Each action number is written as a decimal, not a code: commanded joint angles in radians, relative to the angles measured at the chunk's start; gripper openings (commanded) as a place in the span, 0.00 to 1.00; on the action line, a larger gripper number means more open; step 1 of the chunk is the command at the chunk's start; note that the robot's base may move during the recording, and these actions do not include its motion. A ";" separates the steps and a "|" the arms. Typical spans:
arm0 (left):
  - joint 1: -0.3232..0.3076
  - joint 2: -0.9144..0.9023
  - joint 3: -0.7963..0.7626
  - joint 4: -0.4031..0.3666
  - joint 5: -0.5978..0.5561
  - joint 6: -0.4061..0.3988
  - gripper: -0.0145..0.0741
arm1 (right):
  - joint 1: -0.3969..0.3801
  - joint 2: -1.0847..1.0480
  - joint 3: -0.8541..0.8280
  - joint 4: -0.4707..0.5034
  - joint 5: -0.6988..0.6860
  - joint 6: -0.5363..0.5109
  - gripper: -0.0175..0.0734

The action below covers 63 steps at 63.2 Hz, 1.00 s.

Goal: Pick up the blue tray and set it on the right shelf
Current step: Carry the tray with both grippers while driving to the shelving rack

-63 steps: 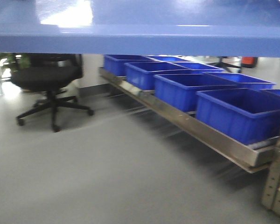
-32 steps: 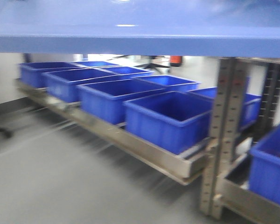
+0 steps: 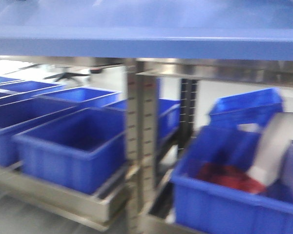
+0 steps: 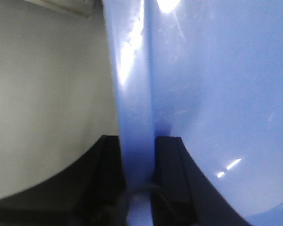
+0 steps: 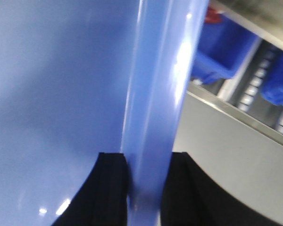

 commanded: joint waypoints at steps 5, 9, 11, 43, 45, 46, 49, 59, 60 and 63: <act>-0.011 -0.030 -0.027 -0.029 0.077 0.029 0.11 | 0.002 -0.027 -0.036 -0.011 -0.056 -0.041 0.25; -0.011 -0.030 -0.027 -0.029 0.077 0.029 0.11 | 0.002 -0.027 -0.036 -0.011 -0.056 -0.041 0.25; -0.011 -0.030 -0.027 -0.029 0.077 0.029 0.11 | 0.002 -0.027 -0.036 -0.011 -0.056 -0.041 0.25; -0.011 -0.030 -0.027 -0.033 0.077 0.029 0.11 | 0.002 -0.027 -0.036 -0.011 -0.056 -0.041 0.25; -0.011 -0.030 -0.027 -0.033 0.077 0.029 0.11 | 0.002 -0.027 -0.036 -0.011 -0.056 -0.041 0.25; -0.011 -0.030 -0.027 -0.033 0.077 0.029 0.11 | 0.002 -0.027 -0.036 -0.011 -0.056 -0.041 0.25; -0.011 -0.030 -0.027 -0.033 0.077 0.029 0.11 | 0.002 -0.027 -0.036 -0.011 -0.056 -0.041 0.25; -0.011 -0.030 -0.027 -0.033 0.077 0.029 0.11 | 0.002 -0.027 -0.036 -0.011 -0.056 -0.041 0.25; -0.011 -0.030 -0.027 -0.033 0.077 0.029 0.11 | 0.002 -0.027 -0.036 -0.011 -0.056 -0.041 0.25; -0.011 -0.030 -0.027 -0.033 0.077 0.029 0.11 | 0.002 -0.027 -0.036 -0.011 -0.056 -0.041 0.25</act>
